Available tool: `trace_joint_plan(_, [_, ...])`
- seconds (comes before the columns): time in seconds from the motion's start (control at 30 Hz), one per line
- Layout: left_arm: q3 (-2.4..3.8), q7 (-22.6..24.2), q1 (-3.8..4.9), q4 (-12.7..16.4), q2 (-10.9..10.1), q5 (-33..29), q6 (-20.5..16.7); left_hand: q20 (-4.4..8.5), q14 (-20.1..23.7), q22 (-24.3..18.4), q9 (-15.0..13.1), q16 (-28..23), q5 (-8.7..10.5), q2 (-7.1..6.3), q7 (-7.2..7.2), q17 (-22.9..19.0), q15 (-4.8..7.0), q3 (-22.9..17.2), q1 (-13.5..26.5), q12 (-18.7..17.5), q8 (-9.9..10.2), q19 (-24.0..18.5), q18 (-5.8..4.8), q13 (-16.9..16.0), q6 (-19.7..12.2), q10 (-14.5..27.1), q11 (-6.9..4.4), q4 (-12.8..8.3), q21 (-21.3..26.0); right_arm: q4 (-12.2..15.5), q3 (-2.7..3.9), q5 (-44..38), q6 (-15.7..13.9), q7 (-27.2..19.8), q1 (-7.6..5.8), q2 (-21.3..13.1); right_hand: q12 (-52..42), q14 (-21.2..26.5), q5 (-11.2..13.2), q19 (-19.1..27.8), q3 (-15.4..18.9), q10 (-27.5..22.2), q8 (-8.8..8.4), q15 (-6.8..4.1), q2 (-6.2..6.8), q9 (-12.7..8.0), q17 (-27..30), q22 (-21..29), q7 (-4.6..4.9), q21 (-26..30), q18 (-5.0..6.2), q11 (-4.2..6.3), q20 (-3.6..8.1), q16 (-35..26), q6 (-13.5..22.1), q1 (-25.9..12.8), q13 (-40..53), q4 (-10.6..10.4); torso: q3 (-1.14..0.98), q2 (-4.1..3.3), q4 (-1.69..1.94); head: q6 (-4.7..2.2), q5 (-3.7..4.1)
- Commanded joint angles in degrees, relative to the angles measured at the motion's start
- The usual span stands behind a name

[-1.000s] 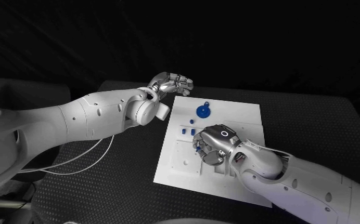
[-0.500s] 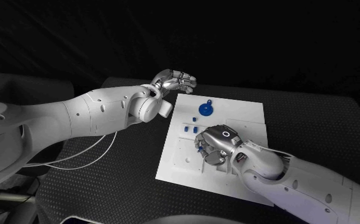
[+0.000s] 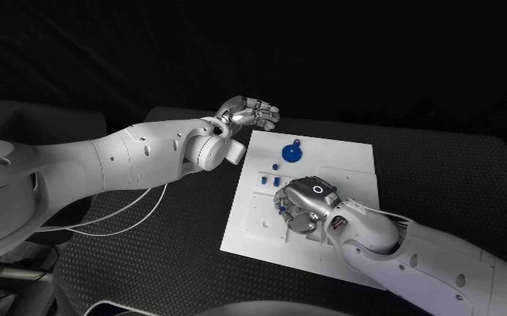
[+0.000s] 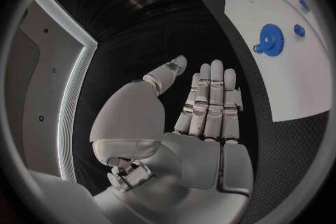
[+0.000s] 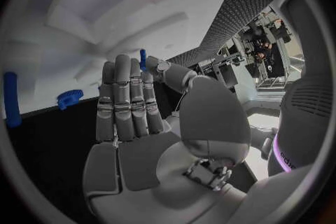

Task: Assemble the parts on the task board

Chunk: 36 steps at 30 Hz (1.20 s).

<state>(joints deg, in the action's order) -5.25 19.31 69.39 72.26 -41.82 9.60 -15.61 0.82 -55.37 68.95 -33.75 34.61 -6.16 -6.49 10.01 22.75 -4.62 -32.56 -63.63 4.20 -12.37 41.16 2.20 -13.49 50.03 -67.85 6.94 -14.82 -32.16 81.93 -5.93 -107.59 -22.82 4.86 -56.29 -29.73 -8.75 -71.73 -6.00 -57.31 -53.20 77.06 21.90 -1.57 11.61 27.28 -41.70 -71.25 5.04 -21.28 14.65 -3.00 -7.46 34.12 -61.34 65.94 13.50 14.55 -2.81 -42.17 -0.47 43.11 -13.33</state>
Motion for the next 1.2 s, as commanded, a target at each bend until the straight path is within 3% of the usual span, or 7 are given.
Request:
trace_joint_plan(0.03, [0.06, 0.4, 0.12, 0.3, 0.1, -0.3, 0.3, -0.17, 0.1, 0.1, 0.1, -0.4, -0.2, -0.16, 0.05, 0.1, -0.47, 0.1, 0.6, -0.1, -0.1, -0.2, 0.19, 0.1, -0.5, 0.2, 0.12, 0.3, 0.4, -0.3, -0.03, -1.1, 0.5, -0.2, 0.05, 0.3, 0.3, 0.0, -0.3, -0.5, 0.0, 0.3, 0.32, -0.32, 0.11, 0.1, -0.1, -0.1, 0.24, -0.3, 0.35, 0.06, 0.07, -0.4, -0.2, 0.5, 0.1, -0.2, -0.02, 0.0, -0.02, 0.07, -0.12])
trace_joint_plan(0.3, [0.06, 0.3, 0.12, 0.4, 0.1, -0.3, 0.4, -0.18, 0.1, 0.1, 0.1, -0.4, -0.2, -0.17, 0.05, 0.1, -0.47, 0.1, 0.6, -0.1, -0.1, -0.2, 0.19, 0.1, -0.5, 0.3, 0.12, 0.3, 0.4, -0.3, -0.04, -2.4, -1.2, 1.2, 0.07, 0.5, 0.3, -0.1, -0.3, -0.5, -0.1, 0.4, 0.32, -0.33, 0.13, 0.1, -0.1, -0.1, 0.23, -0.3, 0.35, 0.07, 0.09, -0.4, -0.2, 0.5, 0.2, -0.2, -0.06, -0.03, 0.01, 0.17, -0.24])
trace_joint_plan(0.73, [0.06, 0.2, 0.13, 0.4, 0.1, -0.3, 0.5, -0.19, 0.2, 0.1, 0.1, -0.6, -0.19, -0.18, 0.07, 0.2, -0.49, 0.1, 0.6, -0.1, -0.1, -0.3, 0.19, 0.1, -0.6, 0.3, 0.14, 0.4, 0.5, -0.3, -0.04, -2.9, -1.2, 1.3, 0.07, 0.1, 0.3, -0.2, -0.2, -0.6, -0.1, 0.5, 0.33, -0.37, 0.24, 0.3, -0.3, -0.2, 0.19, -0.3, 0.35, 0.11, 0.12, -0.5, -0.3, 0.6, 0.3, -0.2, -0.06, 0.01, -0.07, 0.34, -0.3])
trace_joint_plan(1.2, [0.06, 0.2, 0.14, 0.4, 0.1, -0.3, 0.6, -0.21, 0.2, 0.1, 0.1, -0.7, -0.17, -0.21, 0.08, 0.3, -0.51, 0.1, 0.6, -0.1, -0.1, -0.3, 0.19, 0.1, -0.6, 0.3, 0.15, 0.4, 0.5, 0.0, -0.11, -2.4, 1.5, 0.4, 0.07, -0.1, 0.4, -0.2, -0.1, -0.6, -0.2, 0.5, 0.3, -0.37, 0.24, 0.4, -0.4, -0.2, 0.2, -0.3, 0.35, 0.1, 0.12, -0.6, -0.3, 0.6, 0.4, -0.3, -0.03, 0.01, -0.06, 0.52, -0.32])
